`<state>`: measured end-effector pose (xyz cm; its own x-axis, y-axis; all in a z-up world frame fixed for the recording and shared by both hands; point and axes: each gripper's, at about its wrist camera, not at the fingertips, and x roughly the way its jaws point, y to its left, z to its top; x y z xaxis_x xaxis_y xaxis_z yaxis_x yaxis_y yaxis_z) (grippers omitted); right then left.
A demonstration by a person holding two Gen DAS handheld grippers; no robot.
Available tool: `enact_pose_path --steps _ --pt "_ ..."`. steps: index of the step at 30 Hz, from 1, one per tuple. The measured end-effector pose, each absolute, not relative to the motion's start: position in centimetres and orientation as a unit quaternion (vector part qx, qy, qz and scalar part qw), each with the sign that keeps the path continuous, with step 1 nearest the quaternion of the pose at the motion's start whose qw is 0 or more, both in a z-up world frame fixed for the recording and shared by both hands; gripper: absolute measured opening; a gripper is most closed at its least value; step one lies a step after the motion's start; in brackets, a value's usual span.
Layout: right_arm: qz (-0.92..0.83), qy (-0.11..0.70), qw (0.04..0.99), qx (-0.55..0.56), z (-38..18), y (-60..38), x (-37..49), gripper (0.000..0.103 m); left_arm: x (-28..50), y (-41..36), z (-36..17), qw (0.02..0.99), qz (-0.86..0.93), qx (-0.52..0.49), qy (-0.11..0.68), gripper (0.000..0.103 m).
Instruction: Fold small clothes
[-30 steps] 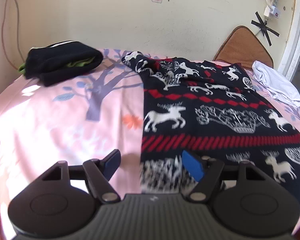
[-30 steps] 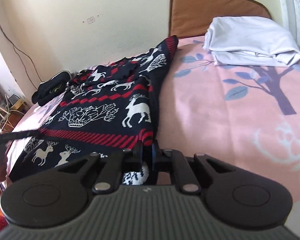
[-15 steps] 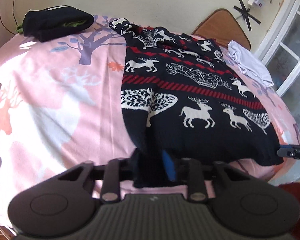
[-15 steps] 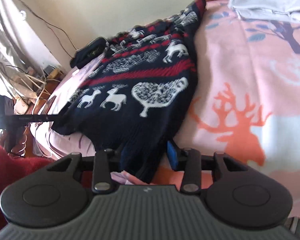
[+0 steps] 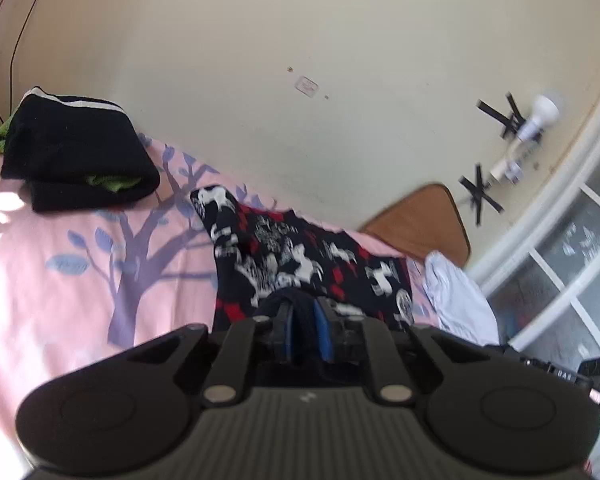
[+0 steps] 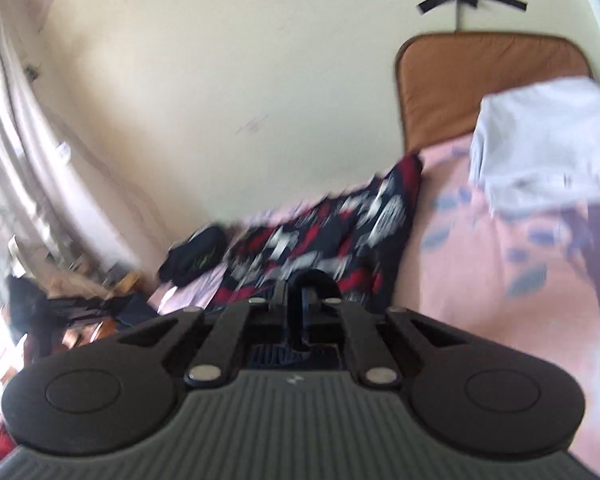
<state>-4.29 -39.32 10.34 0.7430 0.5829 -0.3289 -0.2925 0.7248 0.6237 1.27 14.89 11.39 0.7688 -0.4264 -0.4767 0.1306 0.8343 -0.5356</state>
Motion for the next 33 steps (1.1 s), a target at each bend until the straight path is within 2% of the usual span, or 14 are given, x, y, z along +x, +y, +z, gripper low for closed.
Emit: enact_pose_path --steps 2,3,6,8,11,13,14,15,16,19,21,26,29,33 --pt "0.188 0.286 0.910 0.236 9.7 -37.6 0.2 0.026 4.9 14.4 10.1 0.910 -0.084 -0.242 0.325 0.048" --pt "0.155 0.310 0.915 0.204 9.2 -37.1 1.3 0.047 6.0 14.3 9.3 0.906 -0.058 -0.237 0.345 0.048" --pt "0.177 0.318 0.910 0.201 7.9 -37.7 -0.1 0.047 5.2 14.6 7.6 0.900 -0.088 -0.235 0.357 0.056" --pt "0.188 0.319 0.903 0.217 6.7 -39.0 -2.1 0.052 3.9 14.6 6.9 0.900 -0.088 -0.228 0.360 0.074" --pt "0.189 0.342 0.893 0.224 4.5 -39.8 -4.3 0.059 2.8 14.0 5.8 0.892 -0.115 -0.220 0.379 0.075" --pt "0.196 0.356 0.885 0.227 3.6 -39.1 -4.9 0.059 2.7 12.9 5.2 0.888 -0.121 -0.199 0.395 0.058" --pt "0.199 0.353 0.887 0.222 3.4 -38.6 -5.1 0.058 2.9 12.3 4.7 0.887 -0.117 -0.180 0.409 0.021" --pt "0.202 0.353 0.890 0.207 3.6 -37.9 -5.2 0.037 2.9 11.8 4.3 0.887 -0.101 -0.149 0.425 0.008" --pt "0.199 0.359 0.893 0.184 4.0 -37.2 -5.2 0.010 2.5 11.8 4.2 0.891 -0.104 -0.135 0.421 0.008" --pt "0.178 0.366 0.905 0.124 5.1 -36.4 -4.6 0.008 1.9 12.8 4.6 0.884 -0.110 -0.118 0.439 0.009" --pt "0.195 0.384 0.894 0.120 5.5 -37.6 -3.4 0.010 1.9 13.1 5.0 0.879 -0.101 -0.110 0.453 0.025" --pt "0.210 0.330 0.912 0.122 11.0 -39.9 0.8 0.035 3.5 13.4 9.9 0.907 -0.086 -0.078 0.405 0.051" --pt "0.223 0.310 0.917 0.118 13.6 -38.3 6.6 0.036 8.2 10.9 13.8 0.930 -0.099 -0.037 0.352 0.059" --pt "0.242 0.325 0.907 0.115 13.2 -34.4 16.8 0.054 17.7 4.9 14.1 0.938 -0.131 0.016 0.321 0.081"
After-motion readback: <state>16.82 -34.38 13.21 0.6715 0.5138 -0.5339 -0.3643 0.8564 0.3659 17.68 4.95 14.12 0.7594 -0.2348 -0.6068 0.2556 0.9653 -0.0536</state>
